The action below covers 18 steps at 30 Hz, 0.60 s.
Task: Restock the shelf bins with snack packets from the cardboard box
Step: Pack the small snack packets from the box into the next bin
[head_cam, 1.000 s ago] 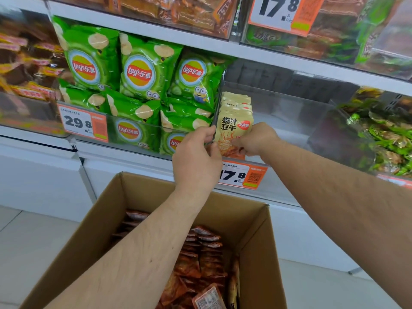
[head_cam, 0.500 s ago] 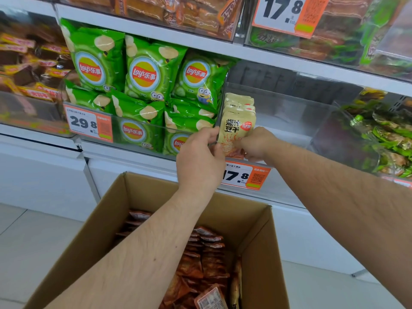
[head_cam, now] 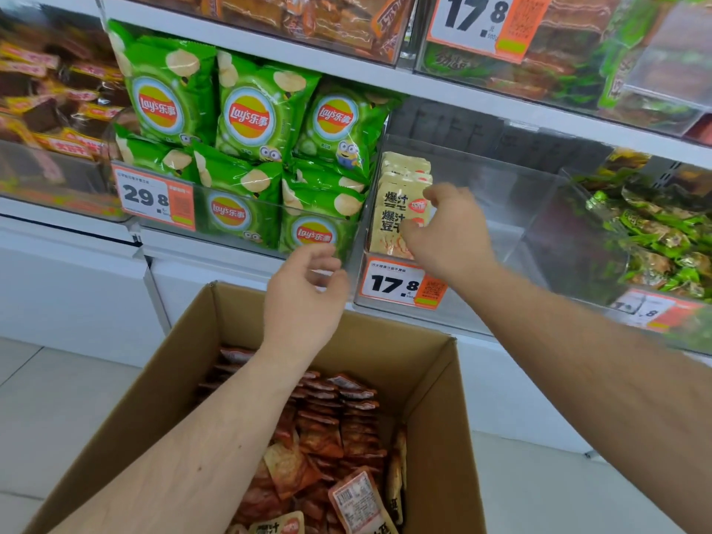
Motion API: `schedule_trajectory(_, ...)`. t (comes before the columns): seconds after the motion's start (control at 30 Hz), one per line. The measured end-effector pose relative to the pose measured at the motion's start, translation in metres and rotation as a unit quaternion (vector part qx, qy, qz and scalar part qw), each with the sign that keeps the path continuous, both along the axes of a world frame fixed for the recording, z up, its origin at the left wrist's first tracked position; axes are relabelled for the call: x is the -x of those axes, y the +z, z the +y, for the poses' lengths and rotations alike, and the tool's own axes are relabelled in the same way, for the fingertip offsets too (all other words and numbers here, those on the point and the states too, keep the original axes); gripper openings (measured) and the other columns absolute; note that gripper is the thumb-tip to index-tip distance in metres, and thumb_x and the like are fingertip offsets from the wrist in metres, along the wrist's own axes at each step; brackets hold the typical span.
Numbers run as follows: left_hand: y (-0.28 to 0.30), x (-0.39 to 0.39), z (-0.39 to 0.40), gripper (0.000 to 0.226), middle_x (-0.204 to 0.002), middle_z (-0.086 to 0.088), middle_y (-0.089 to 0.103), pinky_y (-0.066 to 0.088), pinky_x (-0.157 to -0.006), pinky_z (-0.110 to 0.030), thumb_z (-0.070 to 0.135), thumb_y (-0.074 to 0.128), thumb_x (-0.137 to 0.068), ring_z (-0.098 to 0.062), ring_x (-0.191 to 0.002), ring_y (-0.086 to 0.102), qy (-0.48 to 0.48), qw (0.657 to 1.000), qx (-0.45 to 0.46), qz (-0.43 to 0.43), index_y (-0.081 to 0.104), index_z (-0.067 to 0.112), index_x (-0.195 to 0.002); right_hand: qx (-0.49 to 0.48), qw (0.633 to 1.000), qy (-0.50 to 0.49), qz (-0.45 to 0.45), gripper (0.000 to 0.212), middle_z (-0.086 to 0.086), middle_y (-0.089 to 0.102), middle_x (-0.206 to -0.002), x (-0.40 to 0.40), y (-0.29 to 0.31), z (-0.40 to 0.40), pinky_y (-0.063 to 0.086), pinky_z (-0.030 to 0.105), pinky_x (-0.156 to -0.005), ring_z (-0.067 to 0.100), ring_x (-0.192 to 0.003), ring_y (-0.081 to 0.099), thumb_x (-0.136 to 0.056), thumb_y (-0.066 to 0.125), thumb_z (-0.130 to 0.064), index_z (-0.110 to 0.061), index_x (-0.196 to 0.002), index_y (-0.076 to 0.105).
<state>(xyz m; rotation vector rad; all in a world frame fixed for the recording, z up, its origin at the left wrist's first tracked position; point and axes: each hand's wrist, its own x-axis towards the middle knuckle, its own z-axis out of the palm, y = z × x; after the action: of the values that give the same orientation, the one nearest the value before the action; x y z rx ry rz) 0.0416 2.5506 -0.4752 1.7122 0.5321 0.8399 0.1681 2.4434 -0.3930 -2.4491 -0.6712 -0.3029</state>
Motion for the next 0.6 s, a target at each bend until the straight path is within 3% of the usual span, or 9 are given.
schedule_trajectory(0.07, -0.022, 0.01, 0.002, 0.025, -0.087, 0.015, 0.067, 0.046, -0.069, -0.012, 0.011, 0.065, -0.089, 0.004, -0.069, 0.057, -0.004, 0.999, 0.004, 0.035, 0.06, 0.031, -0.104, -0.065, 0.991, 0.071, -0.091, 0.034, 0.009, 0.056, -0.115, 0.023, -0.022, -0.002, 0.043, 0.027, -0.087, 0.023, -0.101, 0.055, -0.079, 0.064, -0.017, -0.009, -0.112, 0.064)
schedule_trajectory(0.13, -0.044, 0.018, 0.004, 0.024, -0.082, 0.011, 0.067, 0.044, -0.068, -0.012, 0.012, 0.064, -0.089, 0.002, -0.067, 0.056, -0.013, 0.997, -0.011, 0.081, 0.061, 0.031, -0.102, -0.108, 0.972, 0.14, -0.153, 0.017, 0.007, 0.061, -0.095, 0.049, -0.044, -0.005, 0.042, 0.023, -0.075, 0.017, -0.086, 0.054, -0.075, 0.062, -0.015, -0.01, -0.09, 0.067)
schedule_trajectory(0.23, -0.073, 0.028, 0.008, 0.02, -0.085, 0.008, 0.068, 0.046, -0.07, -0.016, 0.014, 0.064, -0.088, 0.0, -0.07, 0.056, -0.042, 0.986, -0.042, 0.154, 0.065, 0.027, -0.104, -0.092, 0.956, 0.219, -0.17, 0.01, 0.006, 0.06, -0.079, 0.073, -0.084, -0.01, 0.044, 0.028, -0.067, 0.02, -0.076, 0.055, -0.075, 0.057, -0.014, -0.008, -0.075, 0.065)
schedule_trajectory(0.3, -0.091, 0.033, 0.01, 0.019, -0.086, 0.011, 0.067, 0.049, -0.076, -0.023, 0.013, 0.064, -0.087, -0.003, -0.074, 0.059, -0.073, 0.976, -0.066, 0.197, 0.066, 0.025, -0.101, 0.013, 0.973, 0.215, -0.084, 0.009, 0.003, 0.06, -0.08, 0.078, -0.114, -0.01, 0.048, 0.03, -0.067, 0.022, -0.078, 0.057, -0.077, 0.059, -0.019, -0.013, -0.077, 0.064)
schedule_trajectory(0.37, -0.104, 0.036, 0.011, 0.018, -0.083, 0.015, 0.064, 0.051, -0.079, -0.026, 0.013, 0.065, -0.086, -0.008, -0.078, 0.062, -0.092, 0.964, -0.081, 0.236, 0.065, 0.027, -0.097, 0.174, 0.967, 0.157, 0.102, 0.007, -0.002, 0.062, -0.087, 0.073, -0.144, -0.008, 0.05, 0.031, -0.072, 0.022, -0.086, 0.059, -0.08, 0.061, -0.027, -0.021, -0.082, 0.063)
schedule_trajectory(0.43, -0.116, 0.039, 0.012, 0.016, -0.081, 0.016, 0.064, 0.052, -0.081, -0.027, 0.015, 0.064, -0.086, -0.011, -0.082, 0.064, -0.095, 0.957, -0.073, 0.265, 0.065, 0.028, -0.094, 0.301, 0.91, 0.121, 0.257, 0.013, 0.0, 0.062, -0.089, 0.063, -0.188, -0.008, 0.046, 0.026, -0.066, 0.023, -0.086, 0.06, -0.082, 0.063, -0.034, -0.021, -0.081, 0.061)
schedule_trajectory(0.5, -0.127, 0.04, 0.01, 0.015, -0.081, 0.016, 0.064, 0.051, -0.083, -0.027, 0.017, 0.063, -0.087, -0.013, -0.086, 0.064, -0.099, 0.95, -0.063, 0.29, 0.067, 0.028, -0.095, 0.376, 0.858, 0.114, 0.332, 0.025, 0.004, 0.067, -0.095, 0.064, -0.231, -0.011, 0.044, 0.024, -0.059, 0.023, -0.084, 0.063, -0.08, 0.062, -0.044, -0.02, -0.086, 0.064)
schedule_trajectory(0.53, -0.131, 0.041, 0.008, 0.014, -0.082, 0.015, 0.065, 0.051, -0.083, -0.027, 0.017, 0.062, -0.087, -0.013, -0.088, 0.064, -0.104, 0.947, -0.062, 0.299, 0.068, 0.028, -0.096, 0.399, 0.836, 0.095, 0.365, 0.034, 0.006, 0.069, -0.103, 0.069, -0.25, -0.014, 0.05, 0.026, -0.063, 0.024, -0.088, 0.065, -0.08, 0.062, -0.049, -0.02, -0.096, 0.067)
schedule_trajectory(0.6, -0.139, 0.044, 0.005, 0.014, -0.088, 0.015, 0.064, 0.049, -0.082, -0.023, 0.018, 0.061, -0.089, -0.01, -0.09, 0.062, -0.122, 0.941, -0.06, 0.311, 0.067, 0.028, -0.097, 0.427, 0.791, 0.033, 0.436, 0.057, 0.007, 0.065, -0.122, 0.083, -0.283, -0.021, 0.056, 0.033, -0.085, 0.025, -0.106, 0.065, -0.077, 0.068, -0.055, -0.015, -0.118, 0.065)
